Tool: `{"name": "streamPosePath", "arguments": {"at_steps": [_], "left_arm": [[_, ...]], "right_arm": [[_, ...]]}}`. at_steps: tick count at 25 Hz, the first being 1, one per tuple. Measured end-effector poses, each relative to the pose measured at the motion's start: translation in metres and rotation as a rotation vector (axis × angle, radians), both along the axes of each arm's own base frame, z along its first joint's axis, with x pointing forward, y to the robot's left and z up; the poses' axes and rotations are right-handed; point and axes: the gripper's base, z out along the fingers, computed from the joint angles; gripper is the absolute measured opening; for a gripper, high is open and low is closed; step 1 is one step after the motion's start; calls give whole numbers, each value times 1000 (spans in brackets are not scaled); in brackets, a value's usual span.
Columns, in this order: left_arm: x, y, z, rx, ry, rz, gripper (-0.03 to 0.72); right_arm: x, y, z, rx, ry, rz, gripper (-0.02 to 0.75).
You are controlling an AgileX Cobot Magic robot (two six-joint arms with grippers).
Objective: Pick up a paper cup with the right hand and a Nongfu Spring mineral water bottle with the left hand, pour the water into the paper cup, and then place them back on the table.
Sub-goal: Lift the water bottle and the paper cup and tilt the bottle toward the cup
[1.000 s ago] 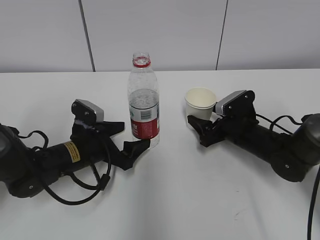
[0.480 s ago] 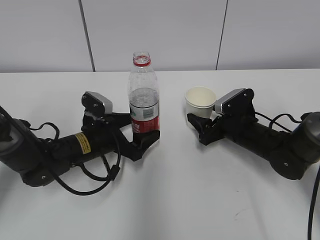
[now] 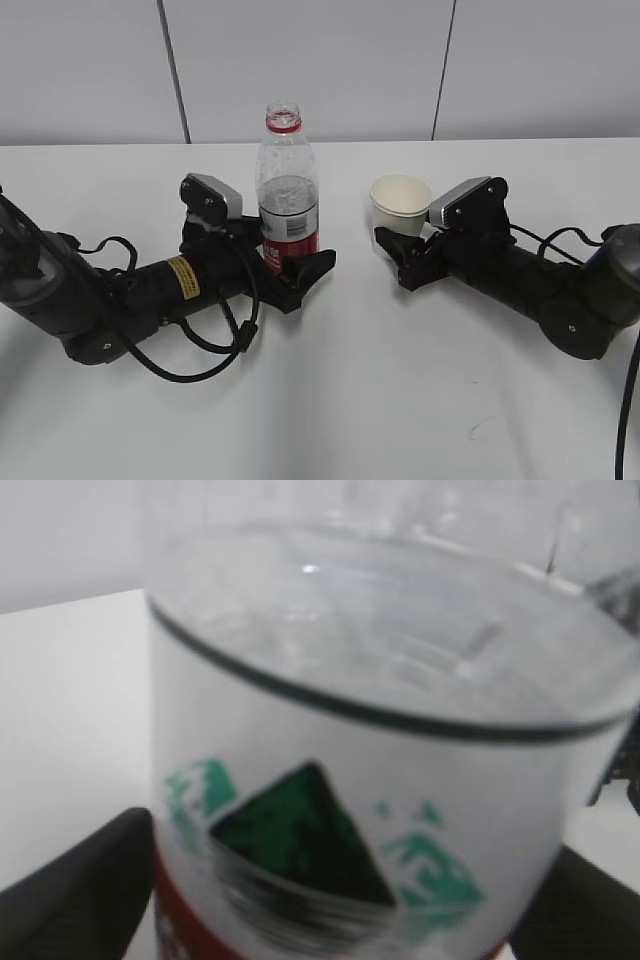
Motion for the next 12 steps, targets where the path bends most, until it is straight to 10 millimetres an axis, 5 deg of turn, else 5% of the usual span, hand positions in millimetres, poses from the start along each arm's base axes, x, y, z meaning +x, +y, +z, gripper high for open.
{"name": "streamPosePath", "arguments": {"at_steps": [12], "left_arm": [[0, 0, -2, 20, 12, 3, 427]], "right_arm": [[0, 0, 0, 8, 4, -2, 494]]}}
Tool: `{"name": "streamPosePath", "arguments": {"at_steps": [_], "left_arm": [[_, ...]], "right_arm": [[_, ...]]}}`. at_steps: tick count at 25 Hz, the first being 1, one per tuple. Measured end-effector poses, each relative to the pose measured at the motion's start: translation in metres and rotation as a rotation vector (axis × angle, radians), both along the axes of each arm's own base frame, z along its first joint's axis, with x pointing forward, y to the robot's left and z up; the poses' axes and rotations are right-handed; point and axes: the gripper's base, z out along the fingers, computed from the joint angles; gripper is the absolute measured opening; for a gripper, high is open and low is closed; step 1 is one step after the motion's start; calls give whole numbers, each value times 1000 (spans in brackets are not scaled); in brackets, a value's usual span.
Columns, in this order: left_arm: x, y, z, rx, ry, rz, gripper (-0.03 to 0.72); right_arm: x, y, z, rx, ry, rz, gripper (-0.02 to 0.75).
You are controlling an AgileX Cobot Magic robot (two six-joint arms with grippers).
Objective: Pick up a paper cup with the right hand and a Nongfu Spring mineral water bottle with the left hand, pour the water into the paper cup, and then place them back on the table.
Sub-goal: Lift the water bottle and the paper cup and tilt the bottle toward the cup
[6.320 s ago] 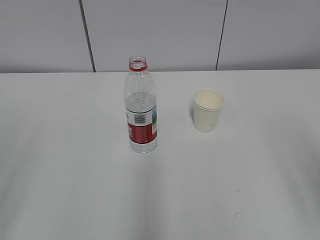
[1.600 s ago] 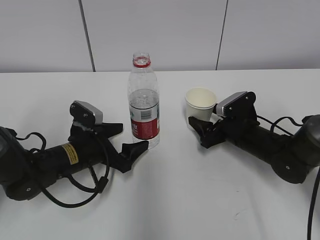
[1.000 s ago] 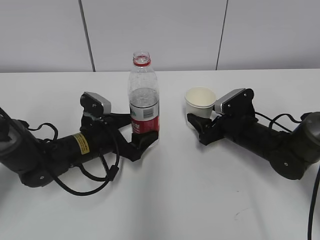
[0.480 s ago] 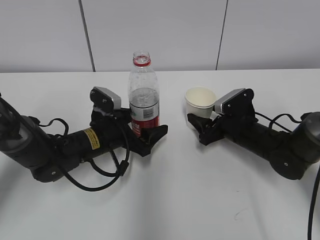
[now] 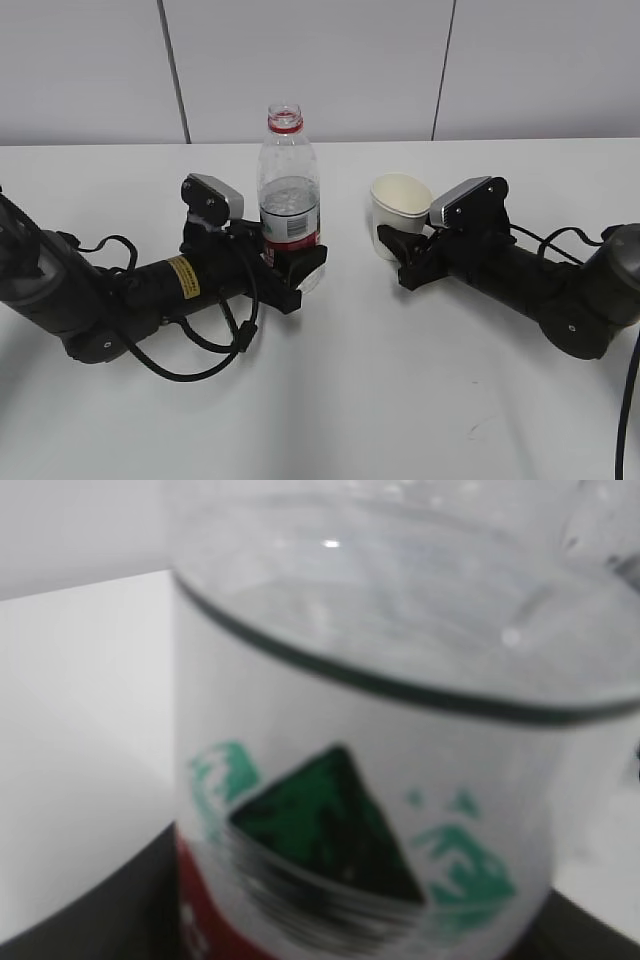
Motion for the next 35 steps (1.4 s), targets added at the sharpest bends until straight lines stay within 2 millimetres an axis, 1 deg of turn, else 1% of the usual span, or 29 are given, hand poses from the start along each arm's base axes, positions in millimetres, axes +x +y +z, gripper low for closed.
{"name": "streamPosePath", "arguments": {"at_steps": [3, 8, 12, 14, 18, 23, 28, 32, 35], "left_arm": [[0, -1, 0, 14, 1, -10, 424], [2, 2, 13, 137, 27, -4, 421], [2, 4, 26, 221, 41, 18, 421], [3, 6, 30, 253, 48, 30, 421], [1, 10, 39, 326, 56, 38, 421], [-1, 14, 52, 393, 40, 39, 414], [-2, 17, 69, 444, -13, 46, 397], [-3, 20, 79, 502, -51, 49, 397], [-3, 23, 85, 546, -74, 49, 397]], "right_arm": [[0, 0, 0, 0, 0, 0, 494], [-3, -1, 5, -22, 27, -6, 492], [-7, -2, 21, -46, 32, -11, 492], [-8, -2, 33, -48, 8, -6, 491], [-12, -2, 52, -68, -12, 6, 491], [-19, 0, 57, -158, 23, 75, 491], [-23, 4, 60, -147, 57, 127, 490], [-27, 8, 62, -148, 69, 184, 490], [-30, 11, 68, -134, 75, 222, 490]]}}
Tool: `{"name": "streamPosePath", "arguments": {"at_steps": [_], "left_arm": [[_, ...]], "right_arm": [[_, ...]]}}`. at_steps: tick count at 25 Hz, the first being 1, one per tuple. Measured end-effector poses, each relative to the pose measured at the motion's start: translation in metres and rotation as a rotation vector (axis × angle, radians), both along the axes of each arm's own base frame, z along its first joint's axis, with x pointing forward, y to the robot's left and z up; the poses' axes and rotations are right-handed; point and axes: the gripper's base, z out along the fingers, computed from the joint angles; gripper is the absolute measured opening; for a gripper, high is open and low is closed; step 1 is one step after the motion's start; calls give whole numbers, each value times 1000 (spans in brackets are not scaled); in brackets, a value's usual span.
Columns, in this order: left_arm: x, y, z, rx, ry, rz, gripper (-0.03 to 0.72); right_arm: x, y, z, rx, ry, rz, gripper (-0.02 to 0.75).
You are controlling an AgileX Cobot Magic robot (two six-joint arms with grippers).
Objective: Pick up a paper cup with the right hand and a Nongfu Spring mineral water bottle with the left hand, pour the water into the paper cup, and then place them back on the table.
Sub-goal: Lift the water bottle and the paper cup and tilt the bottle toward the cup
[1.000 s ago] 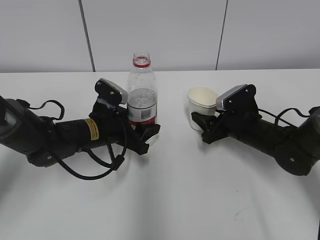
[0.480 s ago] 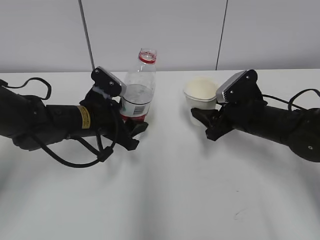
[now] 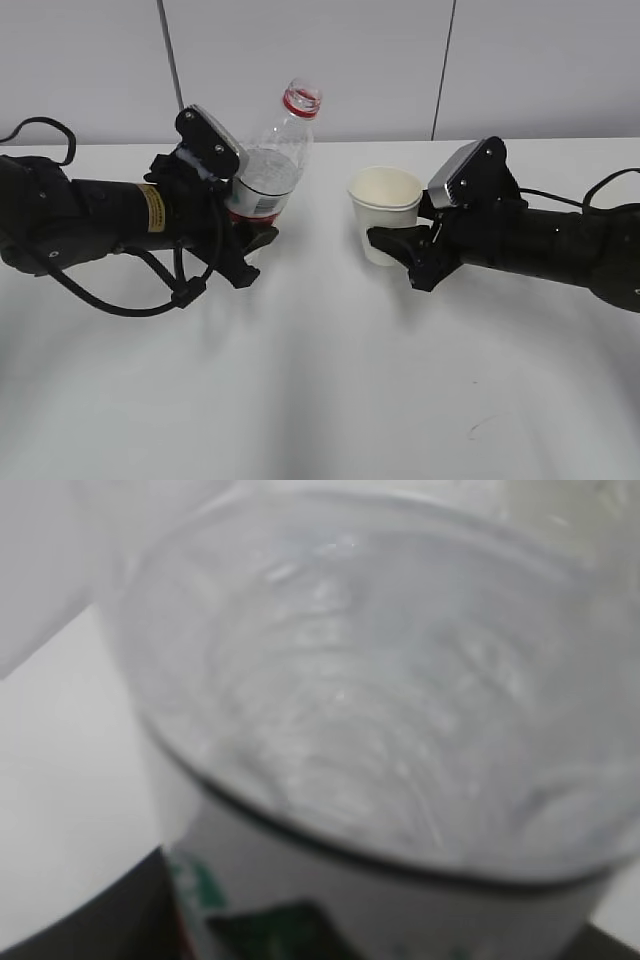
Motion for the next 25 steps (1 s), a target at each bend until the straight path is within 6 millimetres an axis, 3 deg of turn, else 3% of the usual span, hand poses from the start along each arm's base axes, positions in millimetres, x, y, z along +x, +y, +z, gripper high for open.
{"name": "streamPosePath", "arguments": {"at_steps": [13, 25], "left_arm": [[17, 5, 16, 219, -60, 0, 394], [30, 9, 29, 414, -122, -28, 394]], "right_arm": [[-15, 9, 30, 35, 48, 139, 490], [-16, 9, 31, 44, 60, 142, 490]]}}
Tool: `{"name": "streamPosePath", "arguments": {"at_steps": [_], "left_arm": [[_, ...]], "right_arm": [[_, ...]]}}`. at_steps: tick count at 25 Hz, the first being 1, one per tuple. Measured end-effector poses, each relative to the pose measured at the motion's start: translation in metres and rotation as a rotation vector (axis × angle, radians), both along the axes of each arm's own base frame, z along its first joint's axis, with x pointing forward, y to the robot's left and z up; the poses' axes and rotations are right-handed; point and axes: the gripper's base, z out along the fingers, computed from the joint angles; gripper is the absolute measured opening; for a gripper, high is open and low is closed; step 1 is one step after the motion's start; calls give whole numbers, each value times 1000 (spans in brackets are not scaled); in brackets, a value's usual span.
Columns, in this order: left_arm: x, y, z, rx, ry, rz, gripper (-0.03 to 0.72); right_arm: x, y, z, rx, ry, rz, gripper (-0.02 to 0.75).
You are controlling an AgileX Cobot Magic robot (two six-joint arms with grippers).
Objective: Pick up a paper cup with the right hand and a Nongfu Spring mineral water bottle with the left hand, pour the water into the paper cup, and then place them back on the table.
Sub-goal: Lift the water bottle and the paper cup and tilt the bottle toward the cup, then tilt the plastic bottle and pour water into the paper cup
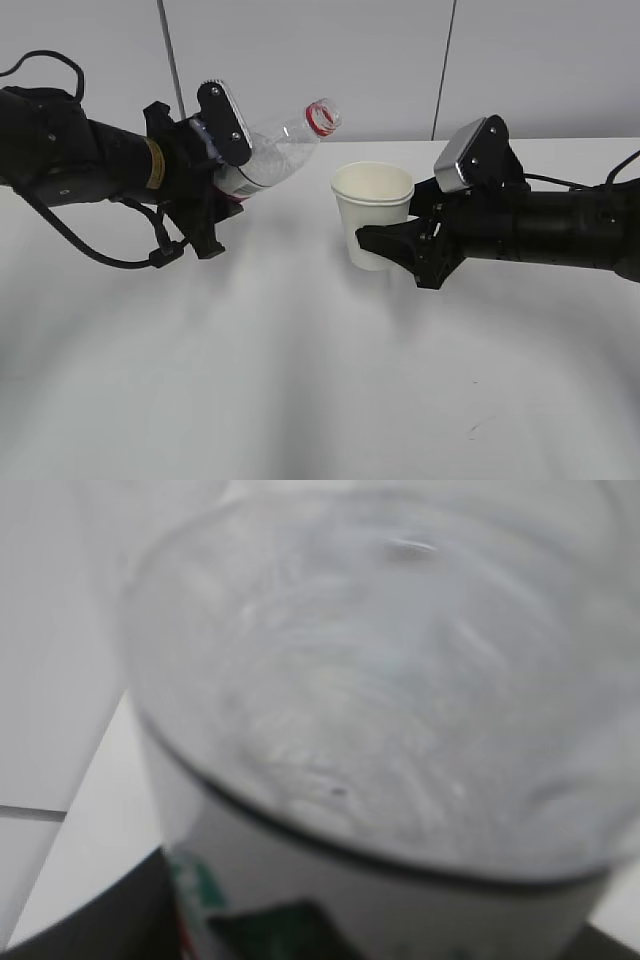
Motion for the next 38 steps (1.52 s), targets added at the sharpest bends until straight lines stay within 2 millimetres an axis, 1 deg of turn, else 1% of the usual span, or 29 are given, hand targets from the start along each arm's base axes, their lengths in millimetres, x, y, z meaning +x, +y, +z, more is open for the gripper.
{"name": "streamPosePath", "arguments": {"at_steps": [6, 11, 14, 20, 24, 29, 35, 38], "left_arm": [[6, 2, 16, 78, -61, -16, 394], [11, 4, 23, 150, -97, -26, 394], [11, 4, 23, 191, -115, -53, 394], [12, 6, 23, 262, -137, -82, 393], [12, 6, 23, 289, -149, -100, 391], [13, 6, 24, 312, -163, -118, 391], [14, 6, 26, 335, -181, -136, 390], [14, 6, 26, 346, -187, -143, 390]], "right_arm": [[0, 0, 0, 1, 1, -1, 490], [2, -1, -4, 12, 17, -19, 490], [2, 0, -6, 19, 21, -19, 490], [1, 2, -2, 49, -1, 10, 489], [1, 3, -2, 42, -3, 24, 489], [2, 3, -10, 39, 18, 28, 489], [5, 4, -8, 36, 4, 36, 489], [4, 9, -8, 35, 4, 49, 489]]}}
